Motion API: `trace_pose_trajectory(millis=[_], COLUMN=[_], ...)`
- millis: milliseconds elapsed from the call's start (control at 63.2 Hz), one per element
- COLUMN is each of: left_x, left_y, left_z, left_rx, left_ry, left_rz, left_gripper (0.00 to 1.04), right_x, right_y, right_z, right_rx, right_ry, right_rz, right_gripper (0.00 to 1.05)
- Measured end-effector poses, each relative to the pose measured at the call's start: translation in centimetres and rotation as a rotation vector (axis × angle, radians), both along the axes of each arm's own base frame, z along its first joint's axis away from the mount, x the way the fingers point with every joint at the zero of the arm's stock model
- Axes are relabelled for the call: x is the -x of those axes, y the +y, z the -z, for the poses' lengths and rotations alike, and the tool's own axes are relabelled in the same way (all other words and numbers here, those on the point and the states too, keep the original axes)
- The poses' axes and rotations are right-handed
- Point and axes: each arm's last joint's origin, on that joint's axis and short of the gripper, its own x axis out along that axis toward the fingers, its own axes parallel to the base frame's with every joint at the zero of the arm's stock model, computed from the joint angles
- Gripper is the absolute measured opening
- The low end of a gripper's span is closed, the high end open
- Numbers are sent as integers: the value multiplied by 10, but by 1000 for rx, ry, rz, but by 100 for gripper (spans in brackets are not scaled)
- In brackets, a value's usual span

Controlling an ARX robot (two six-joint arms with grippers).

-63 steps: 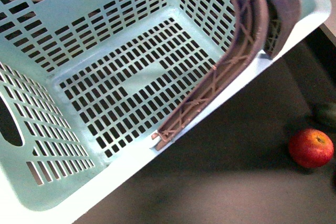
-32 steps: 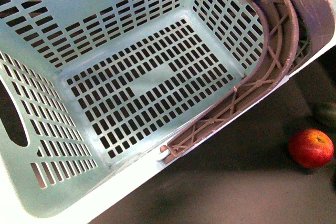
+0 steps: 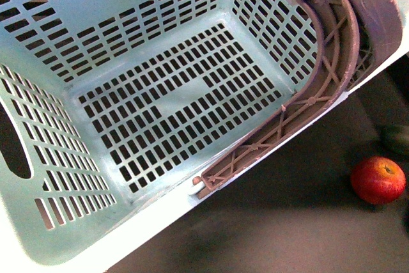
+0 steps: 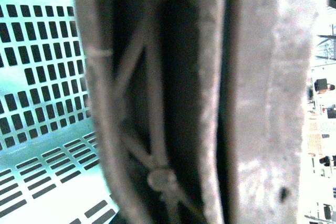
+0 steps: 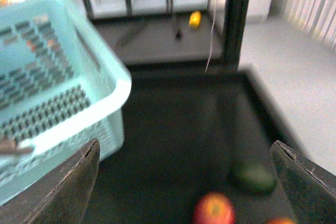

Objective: Pick apple with right arm and hold basket with left

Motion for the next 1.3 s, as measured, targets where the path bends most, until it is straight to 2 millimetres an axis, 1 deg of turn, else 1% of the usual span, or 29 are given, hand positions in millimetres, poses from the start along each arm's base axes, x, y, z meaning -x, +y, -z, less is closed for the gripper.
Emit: trace_pose_trajectory(millis=[95,158,190,269,396,538,554,665,728,776,792,871,887,1108,1298], left_x=[0,0,0,0,0,0,0,0,0,0,0,0,0,0,0], left_y=[-1,0,0,0,0,0,0,0,0,0,0,0,0,0,0], left_z=[0,0,0,0,0,0,0,0,0,0,0,0,0,0,0], left_rx=[-2,-2,-4,-5,-5,-5,-5,-5,-5,-5,-5,-5,-5,-5,-5], left_ry=[-2,-2,-4,-4,-4,-4,-4,-4,-4,-4,-4,-4,-4,-4,-4], left_rz=[5,4,3,5,4,4,4,4,4,5,5,4,4,4,4], left_gripper=[14,14,14,14,14,14,14,14,14,14,14,14,14,14,14], right_x=[-5,-11,-17,-29,-54,-89,-95,-119,-135,-140,-144,-153,-156,-174,-189], right_y=[-6,-14,-20,-30,-46,-62,-64,-69,-68,-66,-65,-61,-59,-47,-43], right_z=[3,-3,-6,-7,3,25,29,49,68,78,85,104,110,152,170], right_rx=[-65,-90,-96,-90,-27,113,135,189,205,207,209,231,239,298,314], right_ry=[56,45,40,56,98,153,162,211,272,309,332,395,416,544,591], right_rz=[24,33,36,22,-17,-39,-41,-71,-117,-144,-158,-197,-208,-264,-267], right_gripper=[96,96,96,96,96,96,96,96,96,96,96,96,96,96,96])
